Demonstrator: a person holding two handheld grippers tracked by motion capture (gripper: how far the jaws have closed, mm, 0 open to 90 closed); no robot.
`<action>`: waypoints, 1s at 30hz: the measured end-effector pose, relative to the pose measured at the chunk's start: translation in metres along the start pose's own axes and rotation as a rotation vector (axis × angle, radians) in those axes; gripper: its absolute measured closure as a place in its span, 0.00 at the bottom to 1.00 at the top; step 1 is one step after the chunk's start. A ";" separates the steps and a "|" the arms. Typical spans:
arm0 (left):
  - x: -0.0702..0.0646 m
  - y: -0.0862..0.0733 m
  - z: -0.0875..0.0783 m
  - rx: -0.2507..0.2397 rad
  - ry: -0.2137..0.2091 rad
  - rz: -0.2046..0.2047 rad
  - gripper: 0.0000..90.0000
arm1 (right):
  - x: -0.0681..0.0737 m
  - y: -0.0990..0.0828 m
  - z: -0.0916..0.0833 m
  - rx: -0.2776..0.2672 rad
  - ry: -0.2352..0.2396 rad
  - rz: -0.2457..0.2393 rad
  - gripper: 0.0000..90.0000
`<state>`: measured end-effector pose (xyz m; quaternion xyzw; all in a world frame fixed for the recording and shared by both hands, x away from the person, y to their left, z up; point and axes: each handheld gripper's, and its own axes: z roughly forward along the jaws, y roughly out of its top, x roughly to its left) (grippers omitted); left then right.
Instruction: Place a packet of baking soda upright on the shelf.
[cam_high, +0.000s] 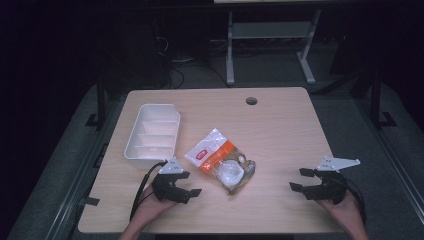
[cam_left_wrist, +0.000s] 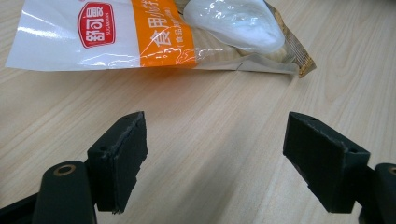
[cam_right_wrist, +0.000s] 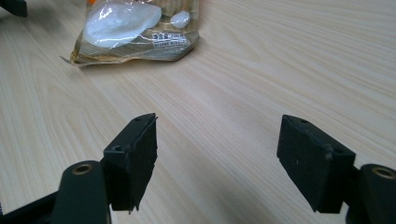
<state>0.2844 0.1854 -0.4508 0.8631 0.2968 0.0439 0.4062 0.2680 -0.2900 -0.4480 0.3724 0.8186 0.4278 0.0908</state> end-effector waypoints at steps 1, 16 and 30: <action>0.000 0.000 0.000 0.001 0.001 0.002 0.24 | 0.001 0.001 0.001 0.002 -0.001 -0.003 0.31; 0.002 0.000 0.002 -0.001 -0.005 -0.037 0.25 | 0.013 0.036 0.021 0.014 0.039 -0.039 0.30; 0.002 0.002 0.005 0.004 -0.002 -0.048 0.27 | 0.027 0.079 0.046 0.015 0.087 -0.097 0.33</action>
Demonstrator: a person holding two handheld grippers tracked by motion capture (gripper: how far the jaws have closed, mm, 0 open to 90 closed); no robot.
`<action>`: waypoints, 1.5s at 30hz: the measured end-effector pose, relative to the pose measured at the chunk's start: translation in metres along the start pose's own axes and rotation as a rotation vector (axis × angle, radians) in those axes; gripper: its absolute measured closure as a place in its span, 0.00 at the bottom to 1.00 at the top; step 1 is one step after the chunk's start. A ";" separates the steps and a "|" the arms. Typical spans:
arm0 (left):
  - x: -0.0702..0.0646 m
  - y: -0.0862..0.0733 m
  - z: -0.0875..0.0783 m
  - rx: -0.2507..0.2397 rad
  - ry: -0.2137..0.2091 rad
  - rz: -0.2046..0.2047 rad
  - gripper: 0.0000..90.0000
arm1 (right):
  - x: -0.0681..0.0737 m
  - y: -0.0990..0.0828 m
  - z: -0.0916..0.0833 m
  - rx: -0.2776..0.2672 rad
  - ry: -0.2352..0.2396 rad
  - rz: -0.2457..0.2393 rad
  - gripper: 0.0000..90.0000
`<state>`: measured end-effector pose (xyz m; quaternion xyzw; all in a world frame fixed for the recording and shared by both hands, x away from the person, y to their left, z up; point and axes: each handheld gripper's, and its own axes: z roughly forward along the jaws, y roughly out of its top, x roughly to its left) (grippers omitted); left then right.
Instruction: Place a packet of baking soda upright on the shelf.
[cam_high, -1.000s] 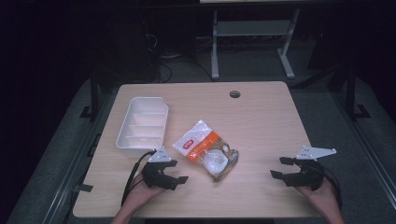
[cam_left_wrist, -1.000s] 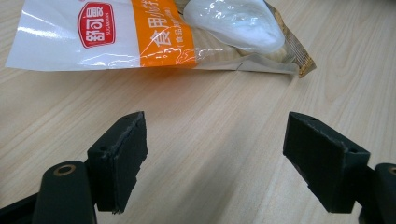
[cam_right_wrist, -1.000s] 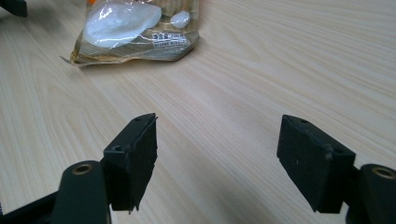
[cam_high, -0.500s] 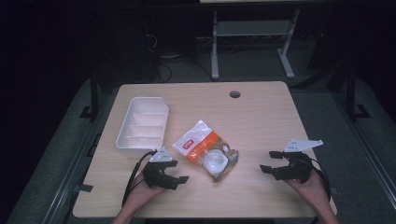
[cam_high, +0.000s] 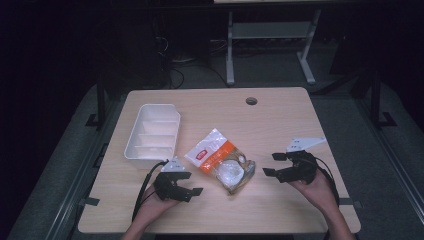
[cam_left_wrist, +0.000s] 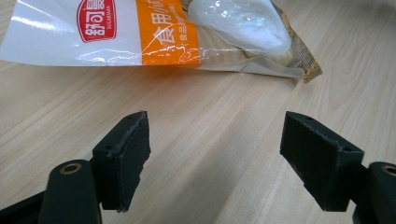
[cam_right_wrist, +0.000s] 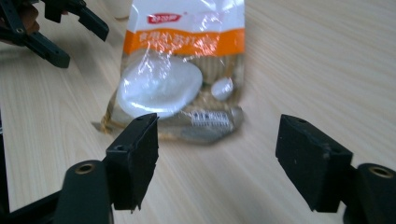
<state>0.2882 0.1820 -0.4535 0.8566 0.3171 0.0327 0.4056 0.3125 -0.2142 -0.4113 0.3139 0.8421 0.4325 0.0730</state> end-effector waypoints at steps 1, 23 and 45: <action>0.000 0.000 0.000 0.000 0.000 0.000 0.28 | 0.000 0.000 0.000 0.000 0.000 0.000 0.33; 0.004 0.013 0.015 -0.008 0.003 -0.151 0.32 | 0.015 0.027 0.086 0.182 0.092 -0.094 0.81; 0.027 0.036 0.052 -0.050 -0.103 -0.407 0.45 | 0.022 0.010 0.087 0.098 0.022 -0.096 0.83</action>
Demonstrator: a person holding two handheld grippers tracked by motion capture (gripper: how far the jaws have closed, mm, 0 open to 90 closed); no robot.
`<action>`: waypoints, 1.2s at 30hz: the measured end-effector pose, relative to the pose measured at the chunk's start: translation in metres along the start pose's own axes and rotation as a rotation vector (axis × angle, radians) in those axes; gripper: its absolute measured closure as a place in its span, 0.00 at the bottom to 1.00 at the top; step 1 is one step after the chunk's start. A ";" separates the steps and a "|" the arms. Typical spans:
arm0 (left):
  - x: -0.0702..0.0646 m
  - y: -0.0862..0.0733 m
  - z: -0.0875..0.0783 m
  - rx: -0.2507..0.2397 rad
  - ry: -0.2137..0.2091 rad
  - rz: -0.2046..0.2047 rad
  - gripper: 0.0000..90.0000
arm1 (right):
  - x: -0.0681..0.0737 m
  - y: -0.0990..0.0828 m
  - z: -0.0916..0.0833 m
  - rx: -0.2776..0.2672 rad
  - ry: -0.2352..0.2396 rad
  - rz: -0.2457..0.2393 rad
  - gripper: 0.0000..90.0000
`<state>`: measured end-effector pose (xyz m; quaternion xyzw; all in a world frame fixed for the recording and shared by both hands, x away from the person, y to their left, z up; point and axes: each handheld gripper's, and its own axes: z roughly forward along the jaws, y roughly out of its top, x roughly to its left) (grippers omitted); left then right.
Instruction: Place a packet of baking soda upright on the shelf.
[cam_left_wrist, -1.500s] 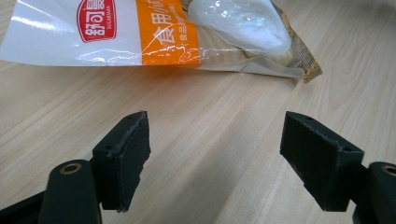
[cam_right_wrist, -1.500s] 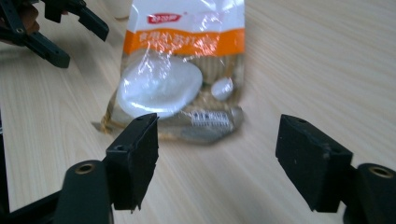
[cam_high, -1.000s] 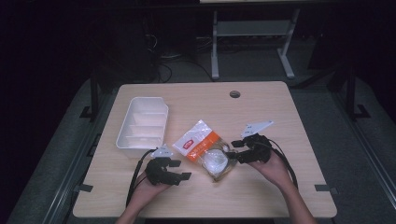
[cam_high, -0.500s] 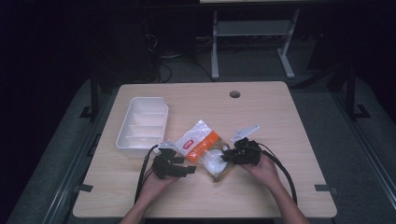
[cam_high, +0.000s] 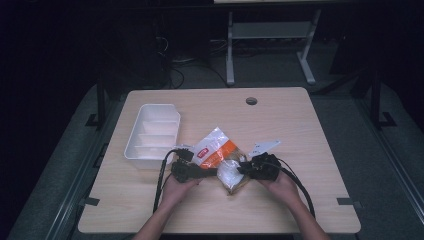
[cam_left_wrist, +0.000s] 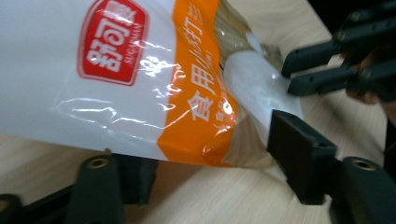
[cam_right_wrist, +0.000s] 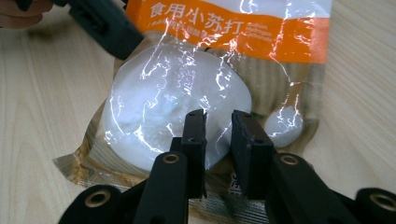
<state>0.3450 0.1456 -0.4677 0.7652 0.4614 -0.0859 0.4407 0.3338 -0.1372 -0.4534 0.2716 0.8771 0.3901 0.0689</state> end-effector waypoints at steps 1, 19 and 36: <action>-0.001 0.002 0.001 -0.011 -0.006 -0.006 0.45 | 0.000 0.000 0.000 0.003 -0.001 -0.003 0.83; -0.032 0.023 -0.012 -0.066 -0.092 0.200 0.96 | -0.015 -0.005 -0.026 -0.048 -0.036 0.060 0.39; -0.064 0.030 -0.030 -0.022 -0.115 0.420 0.98 | -0.021 -0.005 -0.044 -0.215 0.058 0.067 0.37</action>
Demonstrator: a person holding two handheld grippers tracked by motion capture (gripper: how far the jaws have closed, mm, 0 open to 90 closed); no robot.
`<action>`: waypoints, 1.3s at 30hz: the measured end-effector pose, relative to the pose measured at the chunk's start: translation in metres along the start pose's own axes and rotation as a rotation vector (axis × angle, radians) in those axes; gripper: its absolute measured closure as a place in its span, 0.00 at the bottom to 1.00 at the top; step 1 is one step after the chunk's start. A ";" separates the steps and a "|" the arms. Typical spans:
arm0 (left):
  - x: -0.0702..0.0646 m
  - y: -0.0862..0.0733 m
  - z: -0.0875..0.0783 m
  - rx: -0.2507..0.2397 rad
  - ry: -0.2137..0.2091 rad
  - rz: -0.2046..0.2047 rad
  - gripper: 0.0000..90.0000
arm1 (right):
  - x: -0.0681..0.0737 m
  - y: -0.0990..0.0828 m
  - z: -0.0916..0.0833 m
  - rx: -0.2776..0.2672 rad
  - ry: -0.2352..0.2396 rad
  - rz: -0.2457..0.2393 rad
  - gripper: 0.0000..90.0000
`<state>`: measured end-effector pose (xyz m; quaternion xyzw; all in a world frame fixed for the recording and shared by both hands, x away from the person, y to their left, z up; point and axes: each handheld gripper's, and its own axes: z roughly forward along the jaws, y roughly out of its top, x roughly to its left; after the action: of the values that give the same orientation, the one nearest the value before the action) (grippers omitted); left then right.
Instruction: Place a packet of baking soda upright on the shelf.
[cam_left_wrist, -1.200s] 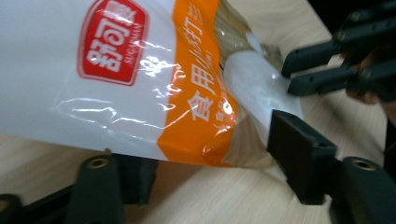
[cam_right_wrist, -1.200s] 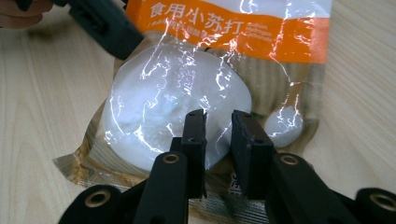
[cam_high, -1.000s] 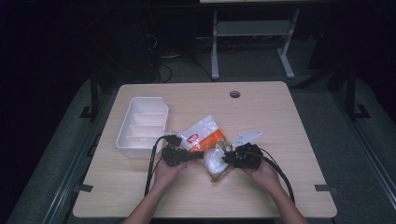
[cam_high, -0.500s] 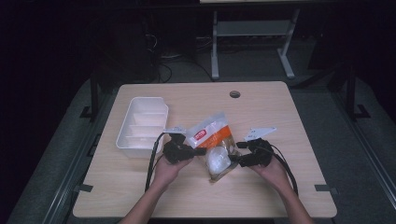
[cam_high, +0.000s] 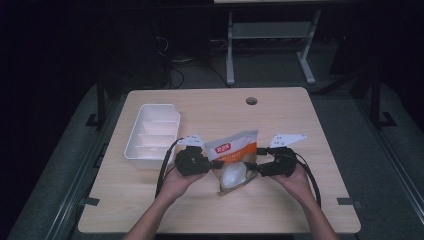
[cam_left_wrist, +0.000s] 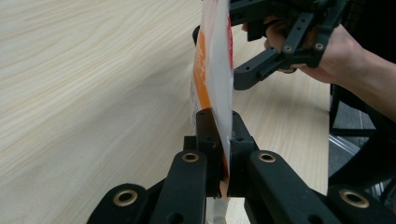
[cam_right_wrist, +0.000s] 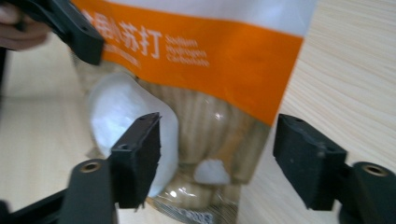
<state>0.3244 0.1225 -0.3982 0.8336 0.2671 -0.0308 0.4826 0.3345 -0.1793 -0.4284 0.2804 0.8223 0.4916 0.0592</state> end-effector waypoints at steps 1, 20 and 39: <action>-0.001 0.000 0.000 0.002 -0.008 0.007 0.98 | 0.000 0.000 0.000 -0.008 0.022 0.003 0.41; 0.008 -0.002 -0.001 0.016 0.009 0.013 0.98 | -0.002 -0.001 0.006 0.025 0.158 -0.053 0.82; 0.011 -0.011 -0.013 -0.010 0.066 0.018 0.66 | 0.005 0.010 -0.011 0.033 0.181 -0.018 1.00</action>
<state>0.3263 0.1422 -0.4036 0.8341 0.2755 0.0025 0.4779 0.3301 -0.1811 -0.4136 0.2282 0.8348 0.5008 -0.0155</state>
